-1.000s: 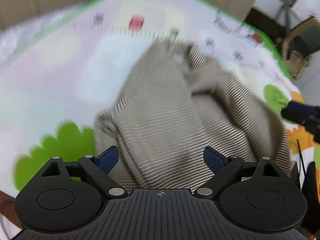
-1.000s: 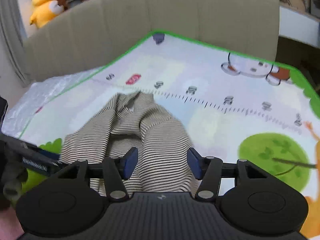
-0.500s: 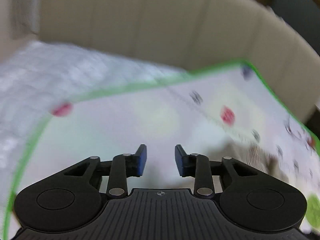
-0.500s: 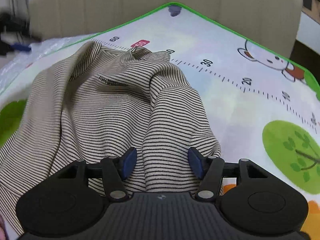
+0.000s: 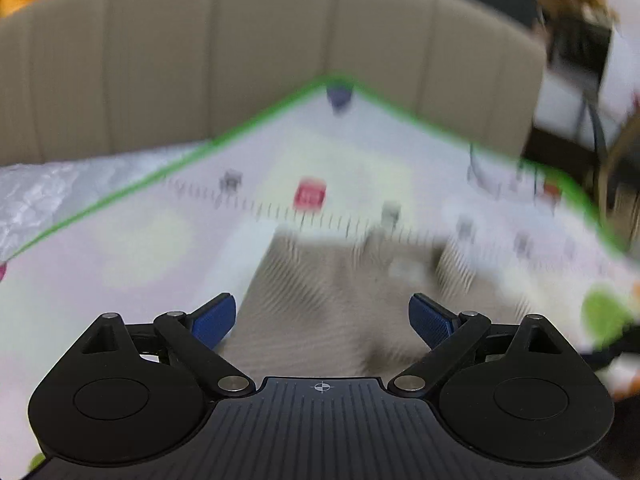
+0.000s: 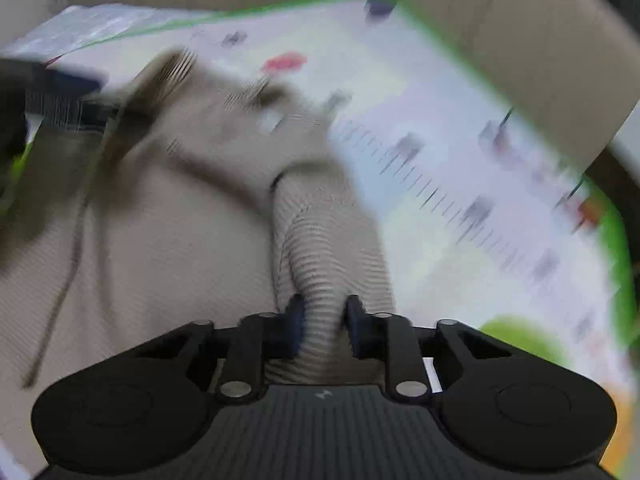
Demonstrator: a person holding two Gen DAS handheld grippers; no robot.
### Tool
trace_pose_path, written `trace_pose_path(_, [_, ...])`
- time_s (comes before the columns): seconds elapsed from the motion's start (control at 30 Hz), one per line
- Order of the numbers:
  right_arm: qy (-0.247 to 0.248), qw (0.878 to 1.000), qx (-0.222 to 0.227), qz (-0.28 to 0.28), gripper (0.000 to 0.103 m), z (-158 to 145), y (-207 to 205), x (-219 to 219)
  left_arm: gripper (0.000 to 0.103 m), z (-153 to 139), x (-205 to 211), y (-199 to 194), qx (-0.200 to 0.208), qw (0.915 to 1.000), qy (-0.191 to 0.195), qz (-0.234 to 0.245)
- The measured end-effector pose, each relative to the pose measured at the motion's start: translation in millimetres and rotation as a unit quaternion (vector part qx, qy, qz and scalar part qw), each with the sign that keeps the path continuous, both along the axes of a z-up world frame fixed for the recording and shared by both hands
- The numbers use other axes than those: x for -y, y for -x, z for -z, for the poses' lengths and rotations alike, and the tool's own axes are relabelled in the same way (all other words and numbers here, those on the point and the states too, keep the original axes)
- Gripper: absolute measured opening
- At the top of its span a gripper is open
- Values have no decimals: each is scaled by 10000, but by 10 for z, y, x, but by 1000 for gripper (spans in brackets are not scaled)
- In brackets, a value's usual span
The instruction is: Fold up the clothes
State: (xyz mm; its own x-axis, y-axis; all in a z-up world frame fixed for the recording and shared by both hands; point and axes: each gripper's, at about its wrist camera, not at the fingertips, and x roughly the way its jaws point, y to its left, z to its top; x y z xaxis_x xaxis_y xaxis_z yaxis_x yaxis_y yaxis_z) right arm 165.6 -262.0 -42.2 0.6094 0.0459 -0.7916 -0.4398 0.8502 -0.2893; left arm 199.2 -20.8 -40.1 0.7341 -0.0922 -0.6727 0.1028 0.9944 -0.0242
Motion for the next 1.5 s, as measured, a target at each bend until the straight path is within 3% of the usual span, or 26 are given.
trace_pose_path(0.07, [469, 9980, 419, 57, 14, -88, -175, 1, 97, 54, -131, -91, -107, 9994, -101, -298])
trace_pose_path(0.17, [1315, 9888, 693, 126, 14, 65, -473, -10, 98, 91, -364, -241, -204, 9959, -200, -858])
trace_pose_path(0.27, [1726, 9809, 853, 289, 14, 232, -701, -8, 98, 117, -592, -309, -61, 9846, -837, -1534])
trace_pose_path(0.33, [1382, 9857, 801, 541, 14, 190, -787, 26, 99, 150, -777, -311, -165, 9807, -793, -1781])
trace_pose_path(0.43, [-142, 9934, 711, 884, 14, -131, -750, 87, 99, 140, -992, -344, -388, 9787, -233, -2002])
trace_pose_path(0.53, [-1542, 9839, 492, 755, 14, -314, -731, -9, 98, 4, -1042, -303, -339, 9818, 314, -1841])
trace_pose_path(0.6, [-1895, 9797, 383, 536, 14, -246, -800, -253, 98, -100, -1049, -233, -261, 9848, 773, -1531])
trace_pose_path(0.67, [-1991, 9789, 265, 382, 14, -62, -941, -491, 98, -100, -1005, -246, -287, 9880, 1117, -1024])
trace_pose_path(0.73, [-1641, 9855, 160, 412, 14, 203, -1141, -667, 99, 15, -949, -304, -469, 9898, 1102, -768])
trace_pose_path(0.8, [-1043, 9930, 239, 502, 19, 450, -1327, -722, 98, 135, -936, -341, -616, 9911, 692, -958])
trace_pose_path(0.83, [-756, 9952, 325, 538, 36, 543, -1401, -705, 98, 198, -960, -378, -638, 9902, 366, -1188])
trace_pose_path(0.9, [-688, 9946, 438, 649, 44, 457, -1446, -561, 102, 273, -994, -434, -634, 9866, -87, -1503])
trace_pose_path(1.03, [-711, 9940, 530, 646, 42, 26, -1117, -273, 103, 291, -1019, -497, -531, 9828, -340, -1736])
trace_pose_path(1.13, [-905, 9928, 472, 625, 42, -332, -546, -20, 102, 284, -1029, -532, -550, 9813, -117, -1842])
trace_pose_path(1.2, [-956, 9931, 315, 607, 42, -451, -127, 64, 102, 243, -1094, -514, -677, 9783, 324, -1934])
trace_pose_path(1.3, [-982, 9937, -45, 548, 42, -467, 443, 195, 102, 185, -1127, -422, -810, 9741, 814, -1949])
trace_pose_path(1.4, [-1465, 9842, -347, 930, 44, -379, 862, 305, 102, 142, -1047, -331, -927, 9729, 1111, -1803])
trace_pose_path(1.5, [-1586, 9834, -328, 816, 49, -220, 1214, 220, 102, 90, -959, -227, -993, 9726, 1178, -1739])
